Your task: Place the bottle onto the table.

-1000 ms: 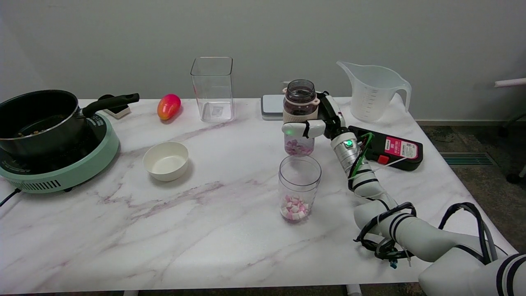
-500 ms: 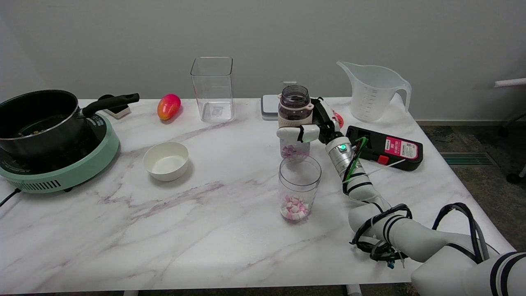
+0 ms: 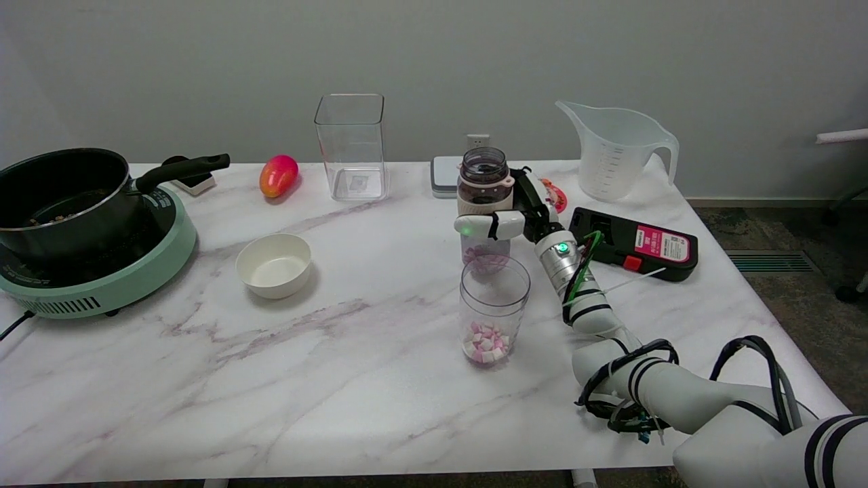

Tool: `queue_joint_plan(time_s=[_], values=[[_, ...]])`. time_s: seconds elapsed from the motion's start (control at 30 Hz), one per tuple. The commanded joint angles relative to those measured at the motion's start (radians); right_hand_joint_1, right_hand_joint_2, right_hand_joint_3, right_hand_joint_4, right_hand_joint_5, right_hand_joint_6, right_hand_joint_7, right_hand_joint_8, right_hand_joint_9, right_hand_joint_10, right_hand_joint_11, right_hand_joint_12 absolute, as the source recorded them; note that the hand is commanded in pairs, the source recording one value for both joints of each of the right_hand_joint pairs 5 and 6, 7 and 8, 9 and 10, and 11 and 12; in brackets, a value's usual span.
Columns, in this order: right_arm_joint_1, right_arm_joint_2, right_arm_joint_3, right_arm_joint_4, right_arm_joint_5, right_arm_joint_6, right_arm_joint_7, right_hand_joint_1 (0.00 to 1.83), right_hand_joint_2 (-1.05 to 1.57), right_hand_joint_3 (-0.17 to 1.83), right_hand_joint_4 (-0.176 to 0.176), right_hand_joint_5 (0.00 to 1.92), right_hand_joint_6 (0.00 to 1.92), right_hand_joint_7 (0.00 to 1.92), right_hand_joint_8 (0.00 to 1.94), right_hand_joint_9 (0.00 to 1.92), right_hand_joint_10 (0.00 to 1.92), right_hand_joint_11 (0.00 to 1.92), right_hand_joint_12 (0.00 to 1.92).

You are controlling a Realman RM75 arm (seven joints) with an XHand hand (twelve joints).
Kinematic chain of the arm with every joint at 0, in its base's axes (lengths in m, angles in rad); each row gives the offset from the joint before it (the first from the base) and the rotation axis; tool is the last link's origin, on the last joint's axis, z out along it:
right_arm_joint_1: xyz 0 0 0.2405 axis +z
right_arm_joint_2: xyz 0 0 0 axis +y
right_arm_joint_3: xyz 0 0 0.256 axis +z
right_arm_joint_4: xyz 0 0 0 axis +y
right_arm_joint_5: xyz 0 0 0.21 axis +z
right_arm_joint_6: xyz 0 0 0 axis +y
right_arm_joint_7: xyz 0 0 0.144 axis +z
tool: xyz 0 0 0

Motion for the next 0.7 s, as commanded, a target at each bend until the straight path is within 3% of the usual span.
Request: queue_joint_plan(time_s=[0.03,0.7], values=[[-0.002,-0.016,0.001,-0.006,0.020,0.009,-0.117,1.49,1.28,0.29,0.000,1.92,1.92,1.92,1.92,1.55,1.55,1.31,1.31],[-0.017,-0.029,0.000,-0.019,0.085,0.028,-0.128,1.41,1.26,0.33,0.000,1.92,1.92,1.92,1.92,1.55,1.55,1.33,1.33]])
